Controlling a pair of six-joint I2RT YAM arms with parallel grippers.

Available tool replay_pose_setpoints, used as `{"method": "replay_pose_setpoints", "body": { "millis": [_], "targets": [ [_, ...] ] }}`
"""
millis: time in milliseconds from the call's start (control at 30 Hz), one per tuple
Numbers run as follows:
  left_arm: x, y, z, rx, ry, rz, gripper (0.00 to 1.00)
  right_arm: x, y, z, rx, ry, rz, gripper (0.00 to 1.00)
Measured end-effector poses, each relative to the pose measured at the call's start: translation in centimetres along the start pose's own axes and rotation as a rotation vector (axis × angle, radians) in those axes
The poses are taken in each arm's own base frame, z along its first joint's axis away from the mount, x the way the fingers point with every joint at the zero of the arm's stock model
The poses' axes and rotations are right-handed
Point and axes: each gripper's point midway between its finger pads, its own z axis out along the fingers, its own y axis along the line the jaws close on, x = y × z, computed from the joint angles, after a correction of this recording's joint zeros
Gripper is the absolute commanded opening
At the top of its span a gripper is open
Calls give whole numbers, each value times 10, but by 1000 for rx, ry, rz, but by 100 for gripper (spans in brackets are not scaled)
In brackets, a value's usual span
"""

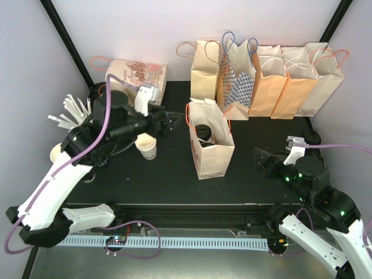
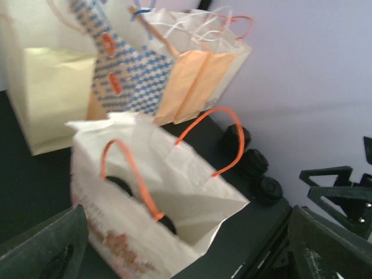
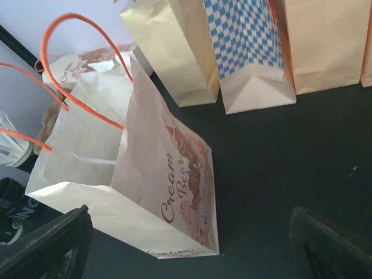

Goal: Pack the takeout coffee

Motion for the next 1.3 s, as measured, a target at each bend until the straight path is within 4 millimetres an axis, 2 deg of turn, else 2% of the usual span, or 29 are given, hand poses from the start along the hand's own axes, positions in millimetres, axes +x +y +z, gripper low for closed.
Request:
{"method": "replay_pose_setpoints", "body": {
  "millis": [133,200,367,500,667,733,900,1067,1233,1300],
  "targets": [
    [18,28,-25,-123,-49,12,99,12,2,18,2,46,-77,100],
    [30,47,-35,-204,-64,23,99,26,-1,32,5,70,-124,100],
    [77,103,-50,-428,-69,89,99,38,-9,45,-11,15,-177,100],
    [116,162,-62,-664,-52,84,99,34,-13,44,-58,-147,-245,100],
    [150,232,-83,-877,-85,-28,99,19,-21,34,-65,-396,-329,100],
    [160,253,-90,-925,-107,-84,99,16,-25,36,-37,-451,-382,100],
    [162,289,-97,-996,-176,-172,99,21,-41,51,81,-483,-509,100],
    [154,318,-114,-1065,-271,-239,99,10,-52,53,198,-513,-561,100],
    [138,320,-114,-1029,-363,-212,99,8,-64,68,310,-490,-576,100],
    [142,325,-111,-1030,-381,-181,99,11,-69,78,339,-468,-580,100]
  ]
}}
